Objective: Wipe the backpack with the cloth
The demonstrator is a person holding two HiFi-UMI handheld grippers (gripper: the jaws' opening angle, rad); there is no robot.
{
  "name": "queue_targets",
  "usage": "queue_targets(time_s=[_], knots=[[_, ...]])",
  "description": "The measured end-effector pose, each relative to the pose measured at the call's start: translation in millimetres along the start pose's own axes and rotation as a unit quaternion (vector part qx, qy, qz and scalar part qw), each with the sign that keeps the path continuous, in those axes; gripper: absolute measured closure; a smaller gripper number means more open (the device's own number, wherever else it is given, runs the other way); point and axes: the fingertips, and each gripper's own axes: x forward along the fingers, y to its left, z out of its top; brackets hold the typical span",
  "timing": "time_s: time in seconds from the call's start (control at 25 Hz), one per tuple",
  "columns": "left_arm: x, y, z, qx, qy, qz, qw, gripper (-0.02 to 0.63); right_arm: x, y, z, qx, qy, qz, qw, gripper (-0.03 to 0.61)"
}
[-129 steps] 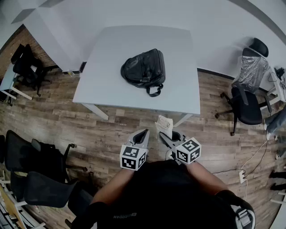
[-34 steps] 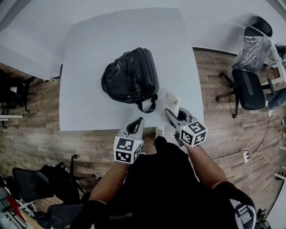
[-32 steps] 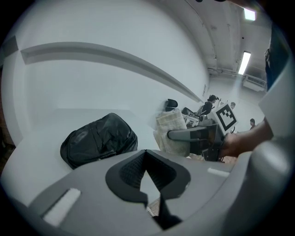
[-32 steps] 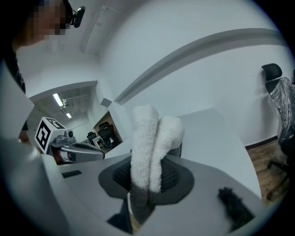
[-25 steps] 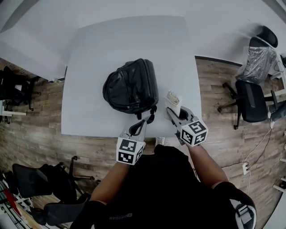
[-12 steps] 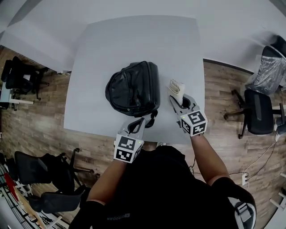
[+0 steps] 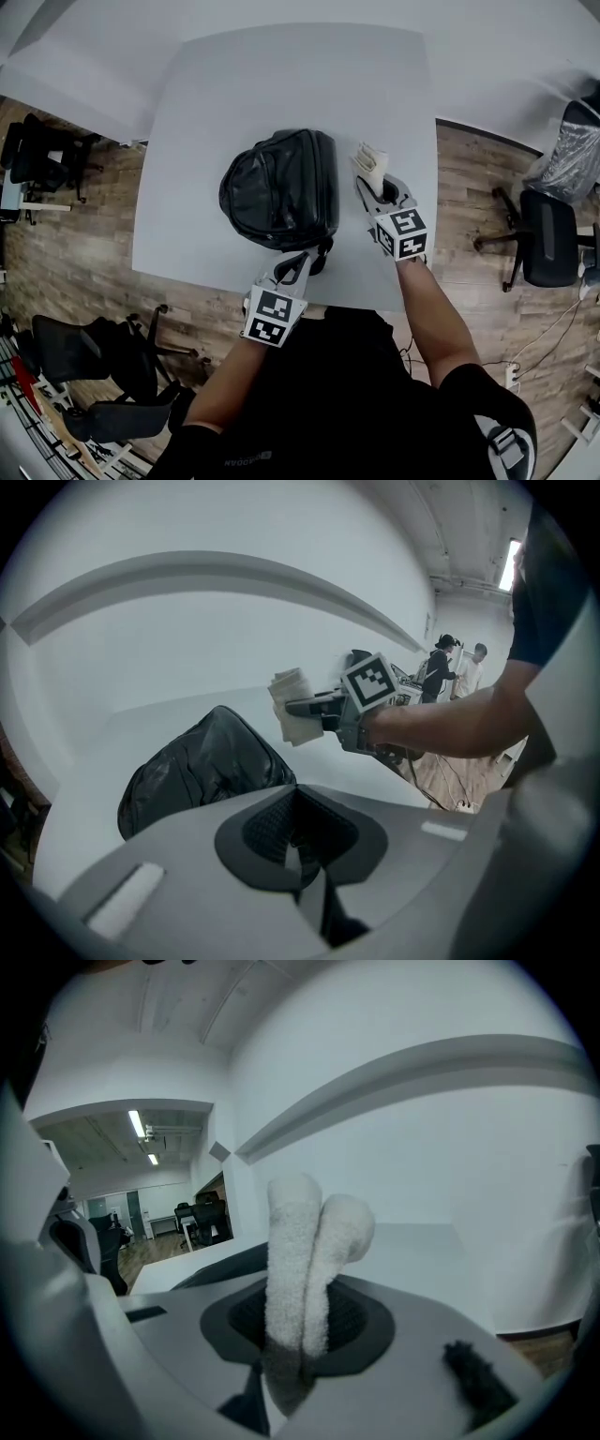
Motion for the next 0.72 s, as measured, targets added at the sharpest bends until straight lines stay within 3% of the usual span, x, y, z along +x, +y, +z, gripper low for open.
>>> queue_targets(time_s=[0.24, 0.56, 0.72], knots=[[13, 2, -7, -0.017, 0.009, -0.005, 0.9998, 0.607, 43, -27, -3, 0.007, 0.009, -0.008, 1.000, 0.491], [10, 11, -15, -0.041, 0.014, 0.005, 0.9991, 0.606, 88, -34, -5, -0.064, 0.033, 0.010, 0.997, 0.491], [12, 12, -20, -0.045, 0.018, 0.006, 0.9988, 0.606, 100, -33, -8, -0.076, 0.041, 0.015, 0.996, 0.491]])
